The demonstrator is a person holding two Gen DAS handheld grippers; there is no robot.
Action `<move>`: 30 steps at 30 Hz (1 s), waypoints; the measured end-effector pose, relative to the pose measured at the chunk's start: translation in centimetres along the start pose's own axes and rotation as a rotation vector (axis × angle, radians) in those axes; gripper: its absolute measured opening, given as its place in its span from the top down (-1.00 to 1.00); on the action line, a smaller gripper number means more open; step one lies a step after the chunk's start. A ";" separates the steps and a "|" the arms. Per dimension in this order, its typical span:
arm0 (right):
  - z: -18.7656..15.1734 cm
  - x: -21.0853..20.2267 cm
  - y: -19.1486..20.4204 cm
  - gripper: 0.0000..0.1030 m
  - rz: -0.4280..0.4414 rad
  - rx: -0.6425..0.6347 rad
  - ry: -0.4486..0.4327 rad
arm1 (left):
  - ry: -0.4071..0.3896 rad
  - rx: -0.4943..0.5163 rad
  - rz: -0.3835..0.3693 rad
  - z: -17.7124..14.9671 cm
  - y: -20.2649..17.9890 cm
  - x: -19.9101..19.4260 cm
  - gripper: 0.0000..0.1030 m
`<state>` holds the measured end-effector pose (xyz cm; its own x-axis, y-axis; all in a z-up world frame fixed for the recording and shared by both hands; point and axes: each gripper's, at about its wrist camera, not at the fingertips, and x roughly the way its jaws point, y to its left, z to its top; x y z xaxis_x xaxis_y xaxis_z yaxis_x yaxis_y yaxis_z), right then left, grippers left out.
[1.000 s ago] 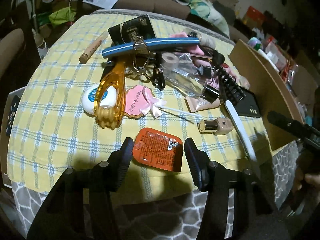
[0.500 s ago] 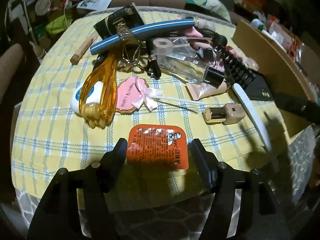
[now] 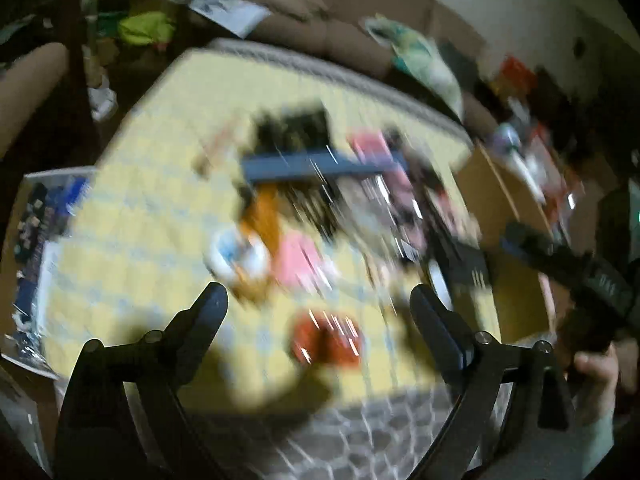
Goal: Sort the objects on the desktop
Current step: 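Grasp the beige cylindrical bottle with the right tool while the left tool approaches the black box, then close the left tool on the black box while the right tool lifts the bottle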
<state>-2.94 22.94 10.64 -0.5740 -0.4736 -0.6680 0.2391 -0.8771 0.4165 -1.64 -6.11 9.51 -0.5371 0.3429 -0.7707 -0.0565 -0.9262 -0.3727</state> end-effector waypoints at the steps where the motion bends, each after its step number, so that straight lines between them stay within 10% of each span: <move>1: 0.9 0.5 0.3 -0.55 0.008 -0.007 -0.005 | -0.031 -0.024 0.001 1.3 0.8 -0.2 -0.79; 5: 5.5 3.7 1.4 -0.49 -0.015 -0.064 -0.026 | -0.095 -0.055 0.027 6.0 2.2 1.7 -0.81; 13: 13.5 10.5 -3.8 -0.67 -0.345 0.018 0.099 | -0.066 -0.046 0.074 8.3 1.8 7.1 -0.82; 17: 14.1 13.8 -5.5 -0.68 -0.375 0.124 0.124 | -0.074 -0.036 0.070 8.5 0.7 7.6 -0.82; 30: 14.1 21.5 -3.0 -1.00 -0.632 -0.111 0.223 | -0.066 -0.033 0.082 9.1 0.9 8.5 -0.82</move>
<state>-27.05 16.54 3.76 -0.4571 0.1385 -0.8785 -0.0039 -0.9881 -0.1538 -13.91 -5.45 7.35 -0.5934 0.2541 -0.7638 0.0170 -0.9447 -0.3276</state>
